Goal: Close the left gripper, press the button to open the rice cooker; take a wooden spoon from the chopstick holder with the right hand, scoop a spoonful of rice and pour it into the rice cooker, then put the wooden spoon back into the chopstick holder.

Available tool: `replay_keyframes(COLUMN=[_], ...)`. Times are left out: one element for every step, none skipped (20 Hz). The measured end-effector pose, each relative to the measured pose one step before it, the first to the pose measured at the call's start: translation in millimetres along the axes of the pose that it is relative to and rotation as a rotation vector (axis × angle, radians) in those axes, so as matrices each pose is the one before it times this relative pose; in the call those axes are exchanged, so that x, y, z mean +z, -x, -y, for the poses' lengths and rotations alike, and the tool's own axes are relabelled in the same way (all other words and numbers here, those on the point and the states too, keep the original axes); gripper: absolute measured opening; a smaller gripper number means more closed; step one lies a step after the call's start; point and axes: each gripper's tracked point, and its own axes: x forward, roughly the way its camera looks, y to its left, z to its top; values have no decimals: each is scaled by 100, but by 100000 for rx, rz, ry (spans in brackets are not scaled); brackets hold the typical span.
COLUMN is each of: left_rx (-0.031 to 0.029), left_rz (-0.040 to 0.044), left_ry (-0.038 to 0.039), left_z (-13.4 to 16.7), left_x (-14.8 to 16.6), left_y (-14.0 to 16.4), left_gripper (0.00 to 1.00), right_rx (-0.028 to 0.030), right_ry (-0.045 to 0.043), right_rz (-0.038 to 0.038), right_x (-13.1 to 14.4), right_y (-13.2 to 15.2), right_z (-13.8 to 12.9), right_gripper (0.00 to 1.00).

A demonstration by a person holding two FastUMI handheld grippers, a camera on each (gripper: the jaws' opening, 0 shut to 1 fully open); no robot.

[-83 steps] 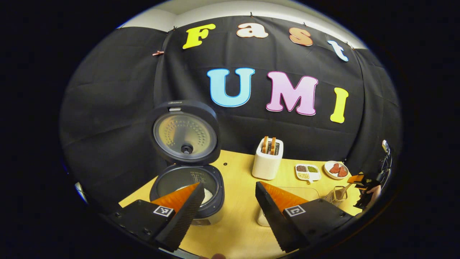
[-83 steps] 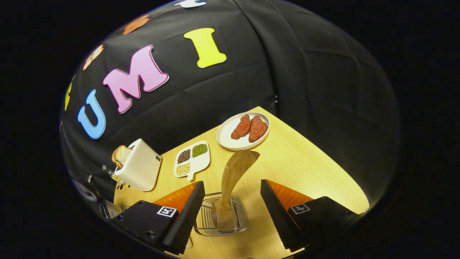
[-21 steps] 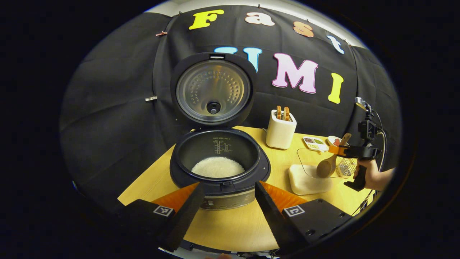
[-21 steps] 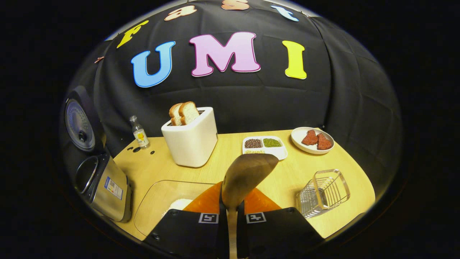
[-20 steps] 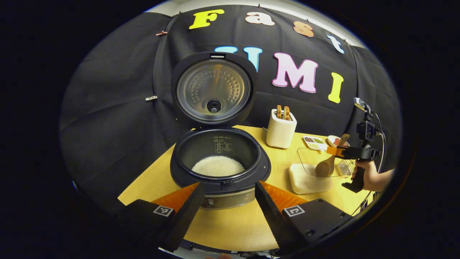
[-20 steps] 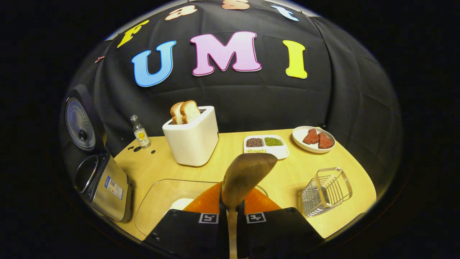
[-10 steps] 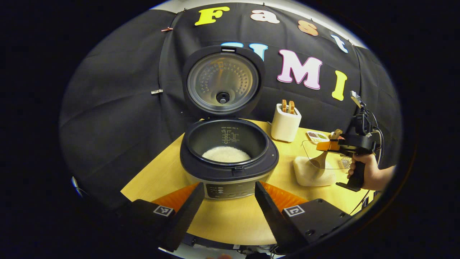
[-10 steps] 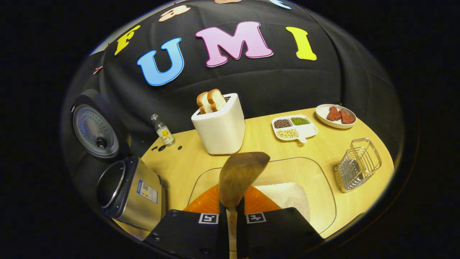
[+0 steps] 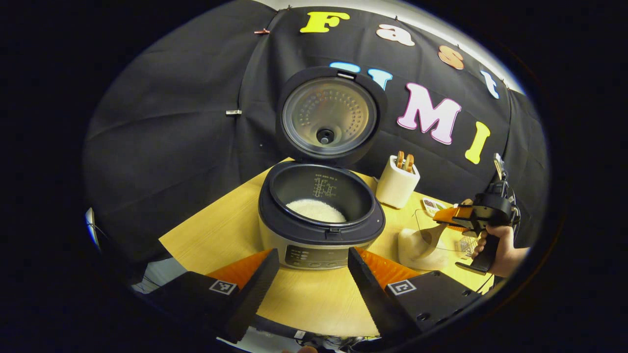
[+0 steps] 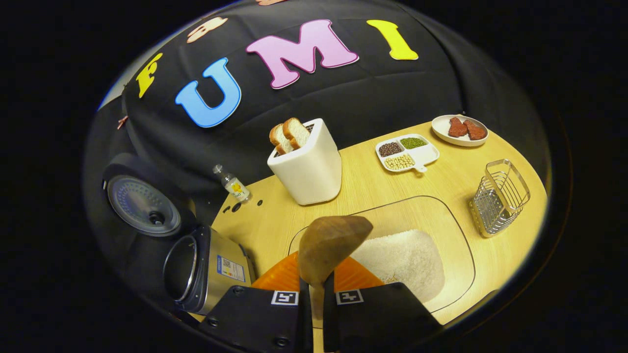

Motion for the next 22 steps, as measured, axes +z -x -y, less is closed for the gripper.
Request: replay_keyframes(left_rx=[-327,-262,-333,-497,-304,-177,-363,-306,-74,-74,-208,75,51,-149,-99,98,115,234,218,192,200,210], left_rz=[904,919,1040,1140,910,809,529,490,438,270,91,152,84,213,302,346,481,375,270,265,333,237], left_ry=[285,-10,-141,-218,-293,-184,-163,-196,-275,-168,-75,-81,-74,-62,-185,-349,-386,-335,-183,-129,-53,36], left_z=[127,82,8,27,-7,-11,14,77,-18,-32,49,-40,76,95,81,62,-7,3,-50,-43,-65,-67], left_x=[251,407,368,471,353,363,158,211,99,42,13,87,-149,100,42,78,77,98,-53,-24,42,62], left_y=[77,139,97,110,40,112,96,143,113,101,37,178,183,189,187,261,173,142,238,113,157,151], left_gripper=[96,96,96,96,96,96,96,96,96,96,96,96,96,96,96,96,96,96,96,96,96,95], right_rx=[-124,-427,-1099,-1486,-1107,-761,-688,-552,-265,-55,48,106,739,868,1098,953,713,1006,1543,1965,2081,2062], right_ry=[-2255,-2423,-2973,-3987,-4456,-4484,-4225,-3564,-2594,-1986,-2057,-2614,-2360,-1955,-2121,-2444,-2414,-2622,-2495,-2297,-1798,-1299], right_rz=[276,50,-258,244,332,95,289,674,745,720,604,684,31,-513,-392,-97,-36,-347,-665,-1121,-1397,-1220], right_x=[326,277,214,331,421,359,472,599,454,473,544,629,527,240,390,402,251,60,-67,-201,-336,-353], right_y=[287,254,281,348,234,358,346,397,319,292,336,356,168,369,244,259,112,200,157,138,139,101], right_z=[272,438,667,768,709,550,536,471,386,303,154,90,-123,-281,-342,-414,-415,-598,-802,-1064,-994,-1135], right_gripper=[13,13,13,13,13,13,13,13,13,13,13,13,13,13,13,13,13,13,13,13,13,13])
